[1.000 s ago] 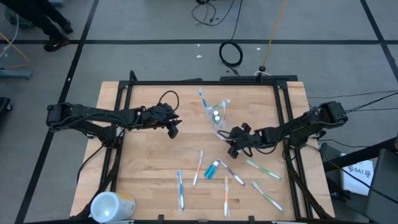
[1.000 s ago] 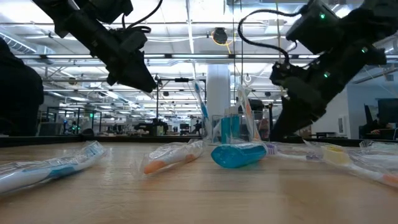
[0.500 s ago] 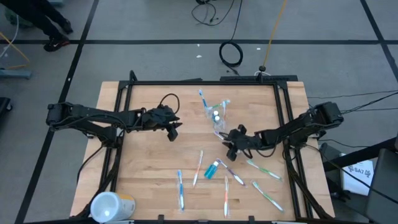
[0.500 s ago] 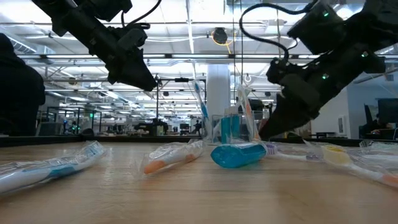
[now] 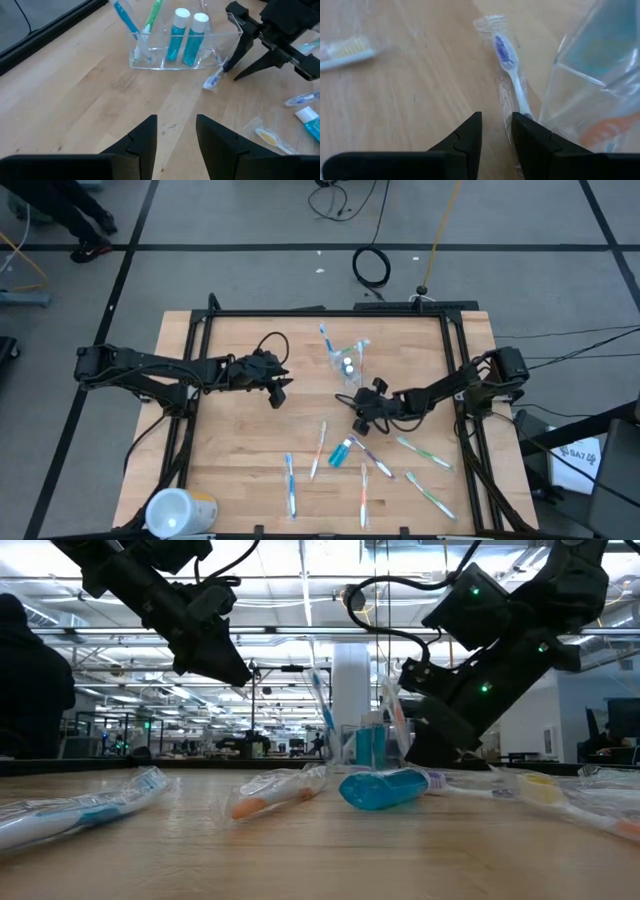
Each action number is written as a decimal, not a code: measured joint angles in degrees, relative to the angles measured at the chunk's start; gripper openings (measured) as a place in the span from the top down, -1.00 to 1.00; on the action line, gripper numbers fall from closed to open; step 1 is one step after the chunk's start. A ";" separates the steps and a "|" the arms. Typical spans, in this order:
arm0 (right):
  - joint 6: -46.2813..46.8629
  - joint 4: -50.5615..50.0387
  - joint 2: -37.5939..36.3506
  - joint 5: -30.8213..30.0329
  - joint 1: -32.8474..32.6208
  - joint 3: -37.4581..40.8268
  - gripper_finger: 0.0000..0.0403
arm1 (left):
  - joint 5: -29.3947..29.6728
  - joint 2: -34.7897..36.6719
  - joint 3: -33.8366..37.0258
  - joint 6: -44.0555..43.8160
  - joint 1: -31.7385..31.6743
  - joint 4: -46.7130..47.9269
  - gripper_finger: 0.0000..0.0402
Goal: Pick & Place toothbrushing station
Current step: Put the top violet toothbrush into the transparent organizer
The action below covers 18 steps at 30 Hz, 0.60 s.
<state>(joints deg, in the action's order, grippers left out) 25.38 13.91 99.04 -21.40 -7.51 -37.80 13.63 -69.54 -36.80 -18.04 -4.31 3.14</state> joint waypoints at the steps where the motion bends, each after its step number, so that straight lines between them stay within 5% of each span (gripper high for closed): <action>1: -1.02 -0.57 0.00 0.57 0.00 0.02 0.51 | 0.00 0.00 0.00 0.06 0.01 0.02 0.30; 11: -5.55 -2.09 -0.48 7.90 -0.39 0.15 0.96 | 0.00 0.00 0.00 0.17 0.01 0.04 0.30; 18: -8.76 -1.07 -4.66 15.38 -1.63 0.51 0.99 | 0.00 0.00 0.00 1.84 0.01 0.06 0.30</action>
<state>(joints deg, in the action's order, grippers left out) 16.63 12.84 94.39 -6.02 -9.14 -37.29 13.63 -69.54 -36.80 -16.21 -4.29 3.20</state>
